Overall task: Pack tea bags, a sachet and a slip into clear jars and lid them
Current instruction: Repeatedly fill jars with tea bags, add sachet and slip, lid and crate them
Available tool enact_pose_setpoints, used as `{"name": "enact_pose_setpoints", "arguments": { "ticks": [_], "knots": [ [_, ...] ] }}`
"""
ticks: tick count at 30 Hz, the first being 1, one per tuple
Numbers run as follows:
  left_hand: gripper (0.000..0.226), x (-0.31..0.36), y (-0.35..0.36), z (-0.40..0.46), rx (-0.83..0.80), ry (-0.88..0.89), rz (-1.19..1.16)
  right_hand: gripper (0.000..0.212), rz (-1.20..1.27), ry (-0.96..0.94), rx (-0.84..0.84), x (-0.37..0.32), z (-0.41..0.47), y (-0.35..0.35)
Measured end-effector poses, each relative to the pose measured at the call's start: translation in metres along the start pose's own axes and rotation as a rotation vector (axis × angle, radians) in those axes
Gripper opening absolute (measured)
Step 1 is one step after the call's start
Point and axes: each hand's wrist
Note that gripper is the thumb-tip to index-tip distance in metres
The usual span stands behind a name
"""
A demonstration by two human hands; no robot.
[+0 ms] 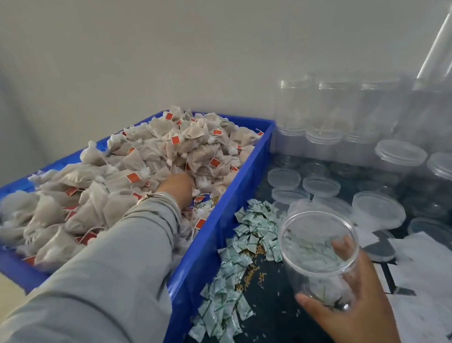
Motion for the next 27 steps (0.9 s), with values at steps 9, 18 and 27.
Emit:
{"name": "enact_pose_setpoints", "arguments": {
  "ticks": [9, 18, 27],
  "knots": [
    [0.022, -0.012, -0.03, -0.002, 0.091, -0.031, -0.518, 0.113, 0.018, 0.072, 0.014, -0.001, 0.0, 0.002],
    [0.031, 0.038, -0.093, -0.069, -0.238, 0.525, -1.45, 0.117, 0.205, 0.242, -0.019, -0.01, 0.008, 0.02],
    [0.019, 0.069, -0.081, -0.095, -0.4, 0.828, -1.062, 0.106, 0.104, 0.172, -0.013, -0.017, 0.015, 0.029]
  ]
}}
Point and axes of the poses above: each hand's wrist, its own z-axis towards the middle knuckle, its own y-axis out of the palm, x = y × z, and after that the axes turned 9 degrees about z, right-handed
